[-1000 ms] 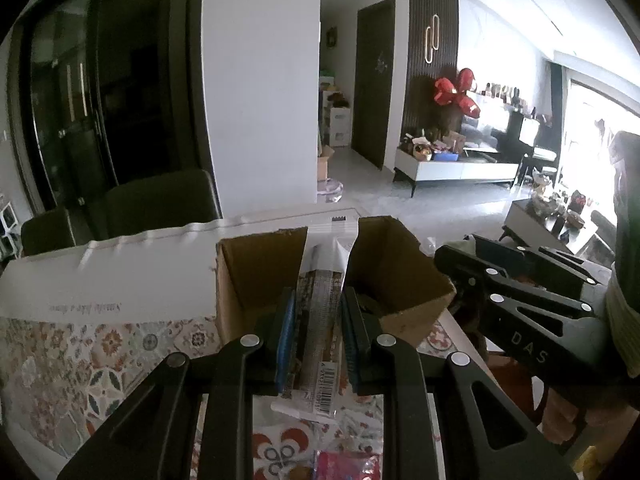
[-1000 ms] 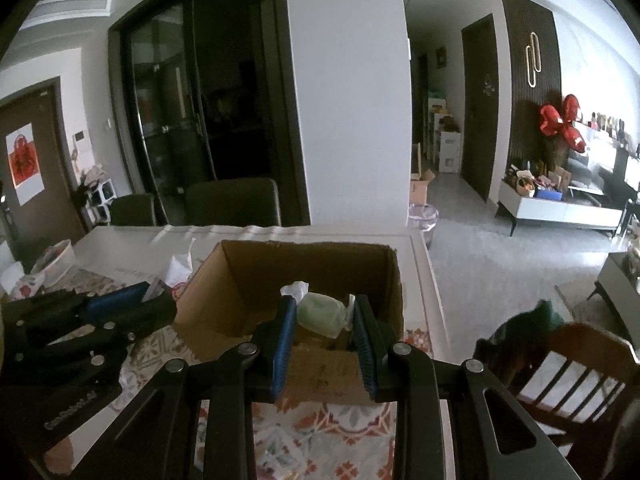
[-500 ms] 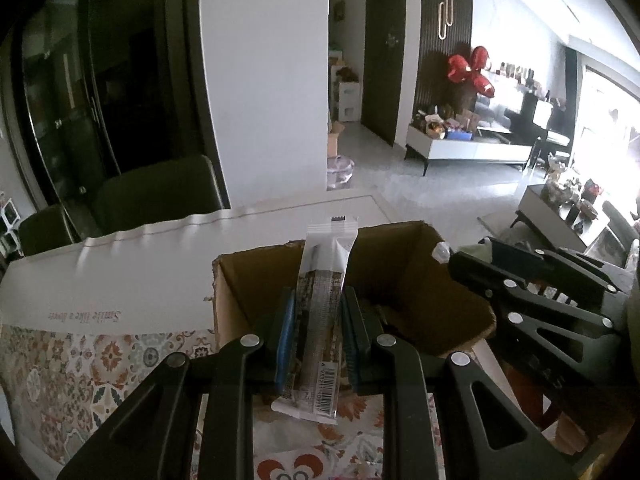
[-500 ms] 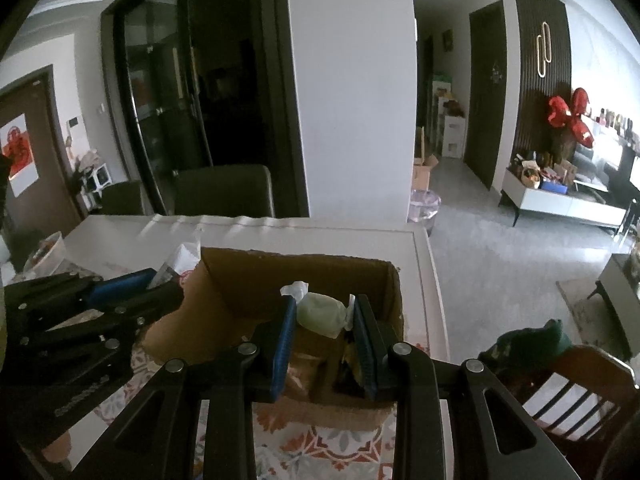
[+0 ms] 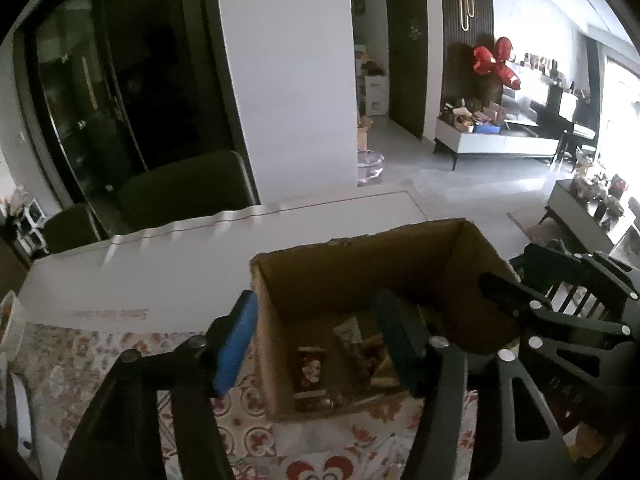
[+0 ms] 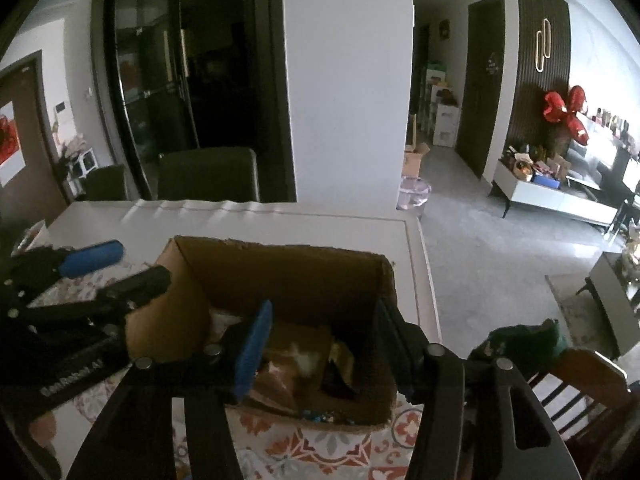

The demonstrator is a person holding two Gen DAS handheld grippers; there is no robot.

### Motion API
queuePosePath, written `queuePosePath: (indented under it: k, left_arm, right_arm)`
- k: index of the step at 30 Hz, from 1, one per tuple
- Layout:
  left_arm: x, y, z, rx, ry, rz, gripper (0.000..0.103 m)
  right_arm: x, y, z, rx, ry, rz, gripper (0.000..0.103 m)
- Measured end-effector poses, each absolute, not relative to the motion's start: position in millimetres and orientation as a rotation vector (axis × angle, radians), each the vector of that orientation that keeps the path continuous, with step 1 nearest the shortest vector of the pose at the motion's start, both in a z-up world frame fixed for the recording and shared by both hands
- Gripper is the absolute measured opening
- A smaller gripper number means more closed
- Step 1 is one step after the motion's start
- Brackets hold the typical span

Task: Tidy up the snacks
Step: 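Move both tools back from the box to the red and dark green packets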

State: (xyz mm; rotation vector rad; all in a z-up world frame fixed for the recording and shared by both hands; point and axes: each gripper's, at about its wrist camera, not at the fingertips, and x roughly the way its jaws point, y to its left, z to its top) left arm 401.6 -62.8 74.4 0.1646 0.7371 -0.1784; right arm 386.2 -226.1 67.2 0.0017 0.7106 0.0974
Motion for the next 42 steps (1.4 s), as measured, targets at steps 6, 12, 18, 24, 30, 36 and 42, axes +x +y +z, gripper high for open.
queuePosePath:
  k: [6, 12, 18, 24, 30, 36, 42]
  left_arm:
    - [372.2, -53.9, 81.2, 0.168, 0.702, -0.165, 0.068]
    - [342.9, -41.5, 93.3, 0.161, 0.647, -0.155, 0.071]
    - [312.2, -32.9, 101.1, 0.152, 0.610, -0.154, 0.071]
    - [284.6, -21.6, 100.9, 0.128, 0.595, -0.158, 0.072]
    - [261.5, -14.1, 92.8, 0.118, 0.608, -0.166, 0.074]
    - [244.7, -7.6, 77.3, 0.132, 0.633, -0.151, 0.074]
    - [231.0, -2.3, 56.7, 0.123, 0.672, -0.150, 0.074]
  right_arm:
    - [363.1, -226.8, 67.2, 0.019, 0.690, 0.115, 0.061]
    - [337.8, -216.8, 73.4, 0.004, 0.649, 0.133, 0.061]
    - [309.3, -208.0, 79.1, 0.009, 0.606, 0.161, 0.065]
    - [283.8, -196.2, 81.9, -0.022, 0.565, 0.179, 0.065]
    - [263.7, -187.1, 79.2, -0.033, 0.552, 0.214, 0.065]
    - [249.3, -179.6, 65.7, -0.034, 0.570, 0.248, 0.065]
    - [236.9, -175.9, 47.1, -0.040, 0.600, 0.275, 0.065]
